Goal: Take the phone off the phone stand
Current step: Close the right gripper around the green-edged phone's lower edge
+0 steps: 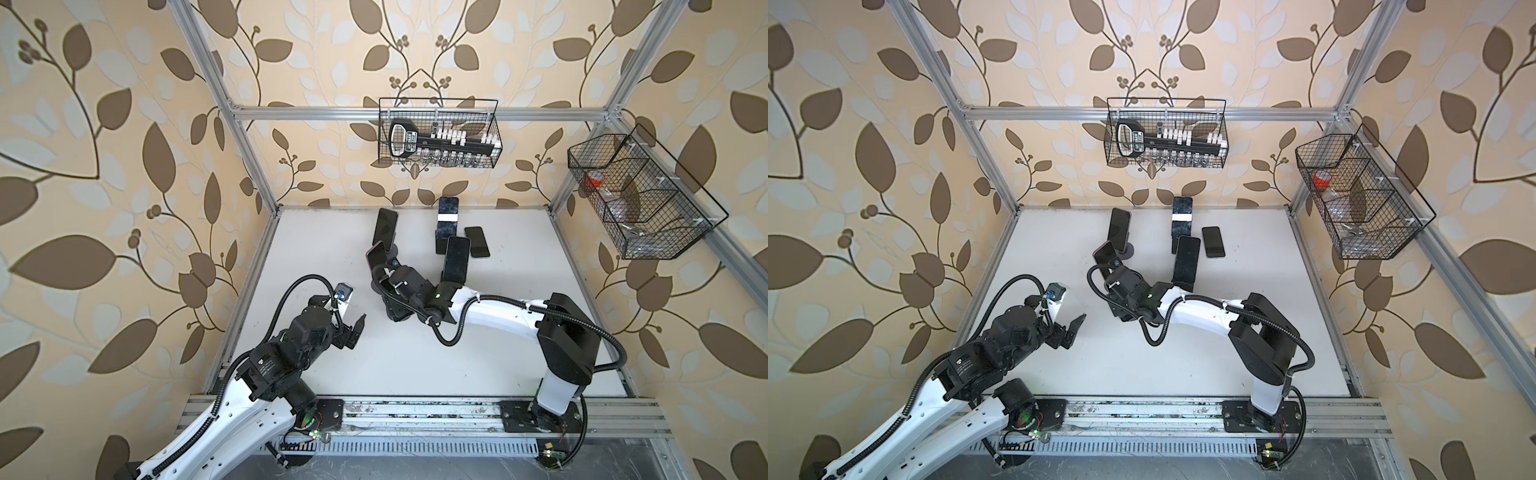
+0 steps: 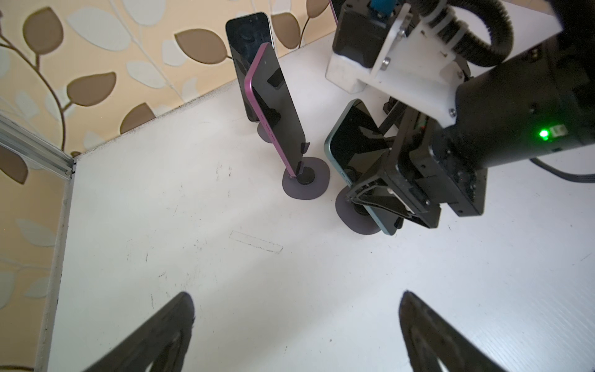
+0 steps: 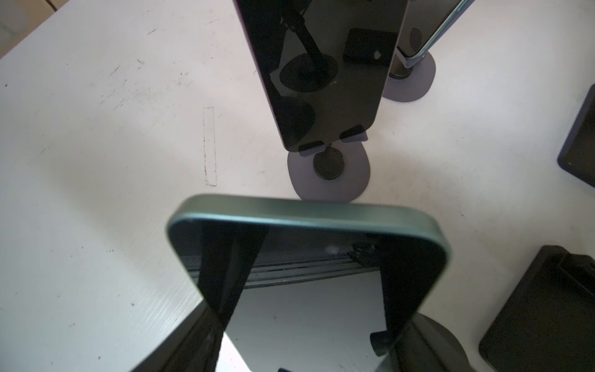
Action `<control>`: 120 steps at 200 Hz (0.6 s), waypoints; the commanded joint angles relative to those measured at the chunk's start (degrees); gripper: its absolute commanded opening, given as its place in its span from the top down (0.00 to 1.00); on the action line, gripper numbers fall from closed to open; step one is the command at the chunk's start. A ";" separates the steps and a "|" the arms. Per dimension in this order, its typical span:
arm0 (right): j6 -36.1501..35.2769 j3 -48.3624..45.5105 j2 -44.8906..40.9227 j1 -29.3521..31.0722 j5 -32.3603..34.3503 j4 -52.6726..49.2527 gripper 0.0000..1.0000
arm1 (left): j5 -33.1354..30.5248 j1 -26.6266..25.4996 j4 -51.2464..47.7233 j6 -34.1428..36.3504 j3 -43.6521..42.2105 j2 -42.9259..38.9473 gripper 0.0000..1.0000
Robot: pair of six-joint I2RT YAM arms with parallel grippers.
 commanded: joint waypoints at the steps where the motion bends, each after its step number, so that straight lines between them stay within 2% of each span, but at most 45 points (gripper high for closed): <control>1: -0.42 -0.80 -2.82 -0.01 0.65 1.94 0.26 | 0.35 0.72 -0.21 0.90 0.86 -0.14 0.01; 120: -0.70 -1.76 -6.53 -0.01 0.36 4.33 0.28 | 0.38 0.72 -0.12 0.94 0.99 0.65 0.01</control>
